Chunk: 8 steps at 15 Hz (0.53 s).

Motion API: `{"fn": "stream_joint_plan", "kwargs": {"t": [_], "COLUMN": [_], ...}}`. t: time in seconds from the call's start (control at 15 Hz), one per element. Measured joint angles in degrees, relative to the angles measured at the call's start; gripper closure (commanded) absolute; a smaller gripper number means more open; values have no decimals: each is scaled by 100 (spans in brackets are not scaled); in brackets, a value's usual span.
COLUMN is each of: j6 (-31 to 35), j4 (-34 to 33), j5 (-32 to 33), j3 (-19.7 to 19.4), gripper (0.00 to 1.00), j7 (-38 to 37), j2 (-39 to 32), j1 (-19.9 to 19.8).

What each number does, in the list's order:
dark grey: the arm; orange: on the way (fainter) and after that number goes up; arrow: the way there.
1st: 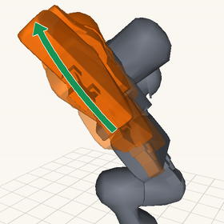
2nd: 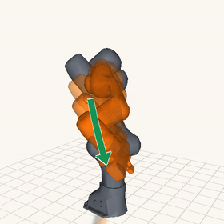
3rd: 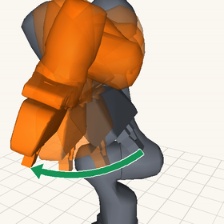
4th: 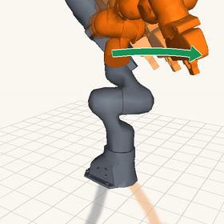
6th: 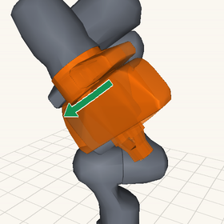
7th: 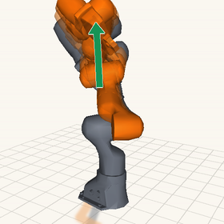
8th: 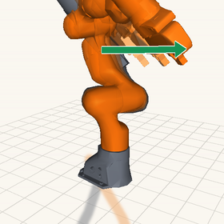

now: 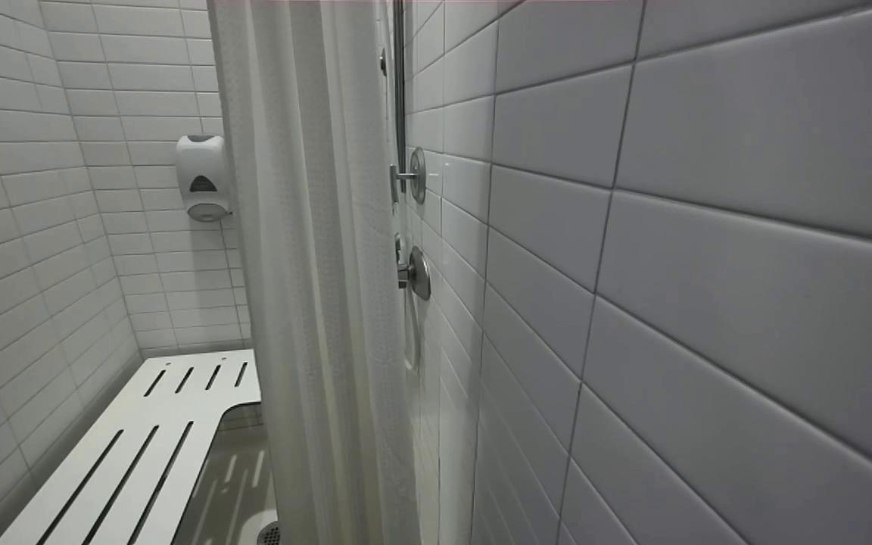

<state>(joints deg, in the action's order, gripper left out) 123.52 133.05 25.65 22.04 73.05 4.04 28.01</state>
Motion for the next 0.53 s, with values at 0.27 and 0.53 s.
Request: {"fn": "stream_joint_plan", "kwargs": {"t": [0.27,0.53], "j6": [-152,-409], "j4": [-480,-903], "j5": [140,140], "j3": [100,312], "gripper": [81,81], "j7": [190,399], "j2": [-672,-1268], "j1": [-12,24]}}
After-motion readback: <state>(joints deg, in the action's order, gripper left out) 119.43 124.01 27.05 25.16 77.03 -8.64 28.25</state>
